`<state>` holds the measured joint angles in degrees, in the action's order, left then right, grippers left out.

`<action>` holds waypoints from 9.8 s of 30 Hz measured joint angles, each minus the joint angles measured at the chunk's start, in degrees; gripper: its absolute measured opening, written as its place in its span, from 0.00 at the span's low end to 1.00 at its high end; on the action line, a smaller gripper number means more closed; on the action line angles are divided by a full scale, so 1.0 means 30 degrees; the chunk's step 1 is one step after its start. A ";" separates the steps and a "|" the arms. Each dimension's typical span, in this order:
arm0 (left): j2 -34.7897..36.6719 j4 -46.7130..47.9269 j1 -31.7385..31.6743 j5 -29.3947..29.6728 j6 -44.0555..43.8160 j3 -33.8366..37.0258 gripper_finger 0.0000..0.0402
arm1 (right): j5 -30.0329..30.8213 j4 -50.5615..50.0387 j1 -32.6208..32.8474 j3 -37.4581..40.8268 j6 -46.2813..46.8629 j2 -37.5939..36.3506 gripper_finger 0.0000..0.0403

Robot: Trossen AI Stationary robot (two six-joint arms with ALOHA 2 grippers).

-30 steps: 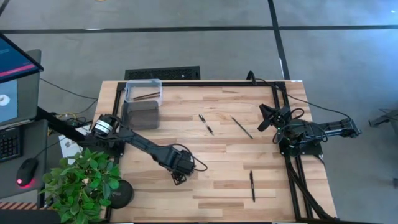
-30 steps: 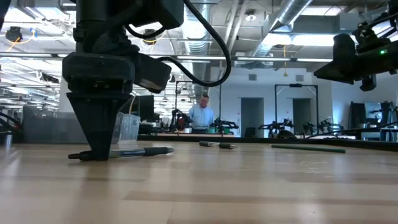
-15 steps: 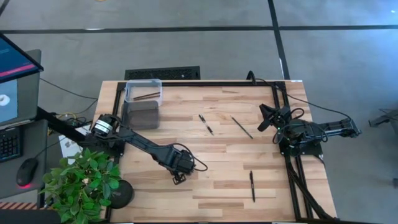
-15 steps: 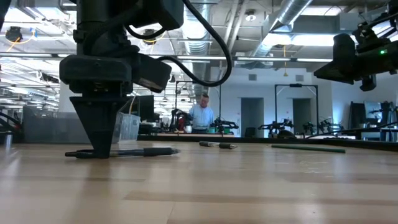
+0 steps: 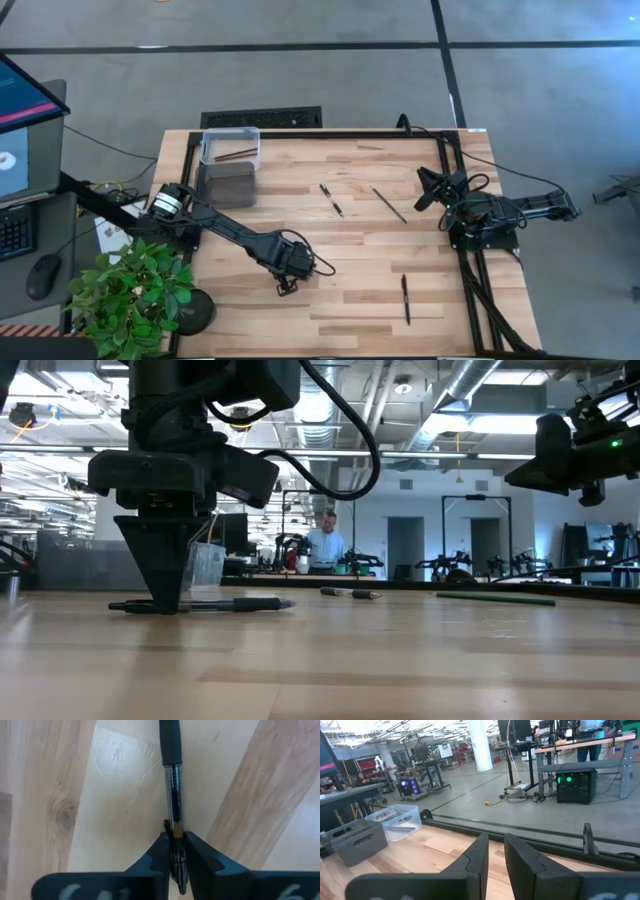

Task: Sort pens & pencils
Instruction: Put the silver pen into the black bin

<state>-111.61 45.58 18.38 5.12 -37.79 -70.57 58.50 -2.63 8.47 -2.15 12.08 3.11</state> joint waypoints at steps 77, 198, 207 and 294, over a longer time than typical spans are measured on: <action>0.8066 0.6554 -0.4031 0.3846 0.4309 0.0759 0.27 | 0.0007 -0.0003 0.0002 -0.0007 -0.0015 0.0087 0.20; 0.3860 0.1091 -0.4948 0.0919 0.6511 0.5546 0.43 | 0.0022 0.0000 0.0002 -0.0007 -0.0197 0.0474 0.20; 0.4126 -0.0149 -0.5595 -0.0762 0.6787 0.6536 0.36 | 0.0015 -0.0001 0.0006 -0.0007 -0.0197 0.0474 0.20; 0.6424 0.0569 -0.5524 0.0328 0.7443 0.4438 0.03 | 0.0015 0.0000 0.0007 -0.0007 -0.0189 0.0481 0.20</action>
<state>-92.33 47.29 1.80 6.11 -15.46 -57.25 58.54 -2.63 8.49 -2.17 11.51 4.56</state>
